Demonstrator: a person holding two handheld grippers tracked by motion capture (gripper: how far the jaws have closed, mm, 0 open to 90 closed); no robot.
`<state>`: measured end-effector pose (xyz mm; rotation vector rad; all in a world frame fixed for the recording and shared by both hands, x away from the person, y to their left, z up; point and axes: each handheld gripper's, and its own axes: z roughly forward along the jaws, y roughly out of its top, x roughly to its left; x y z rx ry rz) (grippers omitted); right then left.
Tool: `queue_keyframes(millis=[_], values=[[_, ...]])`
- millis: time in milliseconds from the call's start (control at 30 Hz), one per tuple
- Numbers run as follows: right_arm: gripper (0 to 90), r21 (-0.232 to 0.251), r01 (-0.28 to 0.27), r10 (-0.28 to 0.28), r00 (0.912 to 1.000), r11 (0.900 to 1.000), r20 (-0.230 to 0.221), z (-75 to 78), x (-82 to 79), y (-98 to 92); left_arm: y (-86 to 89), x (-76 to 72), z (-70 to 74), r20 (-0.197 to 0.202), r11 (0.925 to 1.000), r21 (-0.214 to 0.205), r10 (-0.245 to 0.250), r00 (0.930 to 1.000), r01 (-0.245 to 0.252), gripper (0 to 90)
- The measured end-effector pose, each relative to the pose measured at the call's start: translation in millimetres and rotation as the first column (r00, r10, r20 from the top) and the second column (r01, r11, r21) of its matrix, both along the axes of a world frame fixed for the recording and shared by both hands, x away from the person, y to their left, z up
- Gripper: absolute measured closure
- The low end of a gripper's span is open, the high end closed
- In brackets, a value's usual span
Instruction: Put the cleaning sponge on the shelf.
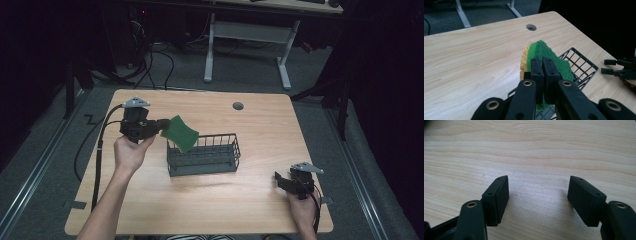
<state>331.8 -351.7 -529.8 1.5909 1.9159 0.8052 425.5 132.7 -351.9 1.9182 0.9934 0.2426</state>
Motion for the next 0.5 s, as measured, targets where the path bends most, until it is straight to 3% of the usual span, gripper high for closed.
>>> queue_keyframes(millis=[200, 500], values=[[33.7, 0.0, -0.001, 0.001, 1.0, 1.0, 0.002, -0.1, 0.1, -0.1, -12.5, 3.2, -4.4, 0.013, 0.9985, 0.05, -0.025, 0.9996, 0.025, 88.7], [33.6, -0.001, -0.002, 0.002, 1.0, 1.0, 0.001, -0.1, 0.1, -0.1, -19.4, 5.4, -15.0, 0.004, 0.9953, 0.088, -0.043, 0.9991, 0.042, 88.7]])
